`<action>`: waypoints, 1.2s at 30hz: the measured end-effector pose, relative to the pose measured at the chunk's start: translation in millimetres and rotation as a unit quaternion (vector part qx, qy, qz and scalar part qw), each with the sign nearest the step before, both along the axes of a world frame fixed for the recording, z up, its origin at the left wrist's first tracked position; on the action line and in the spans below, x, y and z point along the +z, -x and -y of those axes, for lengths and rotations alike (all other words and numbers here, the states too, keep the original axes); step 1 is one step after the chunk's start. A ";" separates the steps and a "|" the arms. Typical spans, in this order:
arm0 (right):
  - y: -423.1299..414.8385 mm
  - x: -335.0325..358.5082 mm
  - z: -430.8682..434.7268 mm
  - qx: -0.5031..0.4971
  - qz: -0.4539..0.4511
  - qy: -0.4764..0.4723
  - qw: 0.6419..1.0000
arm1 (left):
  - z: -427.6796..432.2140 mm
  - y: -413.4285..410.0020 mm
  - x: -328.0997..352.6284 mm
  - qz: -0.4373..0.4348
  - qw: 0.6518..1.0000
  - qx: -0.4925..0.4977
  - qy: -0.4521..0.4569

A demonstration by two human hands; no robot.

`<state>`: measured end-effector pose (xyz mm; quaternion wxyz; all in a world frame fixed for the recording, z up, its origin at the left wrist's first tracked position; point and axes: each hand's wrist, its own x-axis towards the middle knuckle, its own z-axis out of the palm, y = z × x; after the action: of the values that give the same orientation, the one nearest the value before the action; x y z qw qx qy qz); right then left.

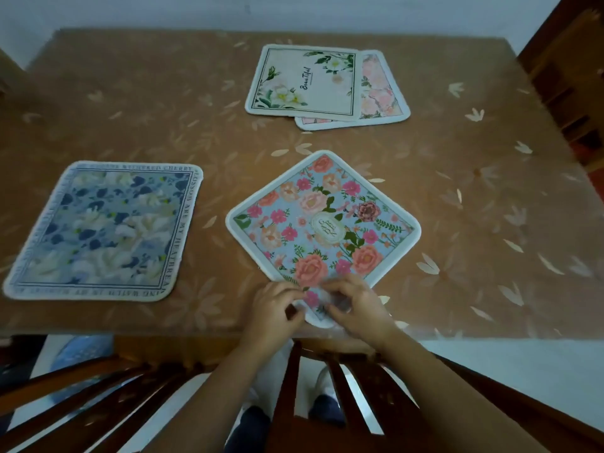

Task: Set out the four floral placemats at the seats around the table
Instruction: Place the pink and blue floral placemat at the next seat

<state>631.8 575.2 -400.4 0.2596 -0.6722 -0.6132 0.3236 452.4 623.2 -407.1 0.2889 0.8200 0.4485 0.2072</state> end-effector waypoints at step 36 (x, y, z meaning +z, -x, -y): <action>-101.9 10.1 -34.1 0.115 0.091 -0.152 0.977 | 5.5 -10.5 28.8 0.075 0.996 0.040 0.028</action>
<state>733.6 609.3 -390.3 0.2634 -0.5760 -0.7497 0.1919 462.9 617.7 -378.3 0.3362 0.7752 0.4633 0.2672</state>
